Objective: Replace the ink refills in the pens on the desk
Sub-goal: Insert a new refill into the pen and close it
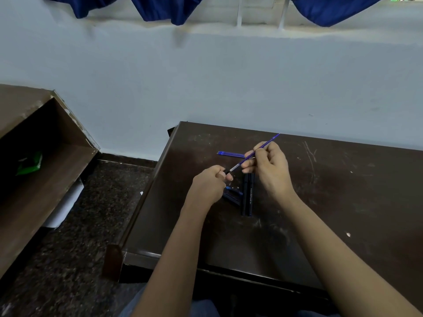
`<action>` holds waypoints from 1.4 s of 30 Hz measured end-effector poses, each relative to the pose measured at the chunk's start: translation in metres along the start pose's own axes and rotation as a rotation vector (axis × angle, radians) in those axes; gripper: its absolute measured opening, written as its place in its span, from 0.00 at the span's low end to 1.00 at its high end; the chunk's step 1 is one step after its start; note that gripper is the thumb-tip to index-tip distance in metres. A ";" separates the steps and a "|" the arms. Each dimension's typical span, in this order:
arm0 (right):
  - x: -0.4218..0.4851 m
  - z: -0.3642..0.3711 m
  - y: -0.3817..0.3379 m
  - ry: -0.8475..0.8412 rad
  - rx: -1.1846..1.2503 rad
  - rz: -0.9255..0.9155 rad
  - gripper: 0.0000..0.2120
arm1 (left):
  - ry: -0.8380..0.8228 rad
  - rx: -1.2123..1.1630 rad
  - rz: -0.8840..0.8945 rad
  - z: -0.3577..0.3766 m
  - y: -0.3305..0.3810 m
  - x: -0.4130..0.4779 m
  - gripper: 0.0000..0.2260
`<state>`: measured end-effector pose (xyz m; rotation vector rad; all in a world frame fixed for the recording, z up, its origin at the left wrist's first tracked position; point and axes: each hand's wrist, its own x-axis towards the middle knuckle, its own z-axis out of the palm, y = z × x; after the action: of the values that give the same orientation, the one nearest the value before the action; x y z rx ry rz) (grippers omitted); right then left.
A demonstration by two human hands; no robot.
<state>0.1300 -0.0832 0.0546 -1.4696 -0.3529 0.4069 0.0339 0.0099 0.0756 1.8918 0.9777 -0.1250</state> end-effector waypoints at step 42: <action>0.020 0.000 -0.009 -0.040 0.530 0.298 0.05 | 0.183 -0.122 0.176 -0.002 -0.014 0.002 0.10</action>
<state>0.1478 -0.0740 0.0636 -0.9931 -0.0444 0.7101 0.0254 0.0159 0.0661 1.8896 0.9132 0.2102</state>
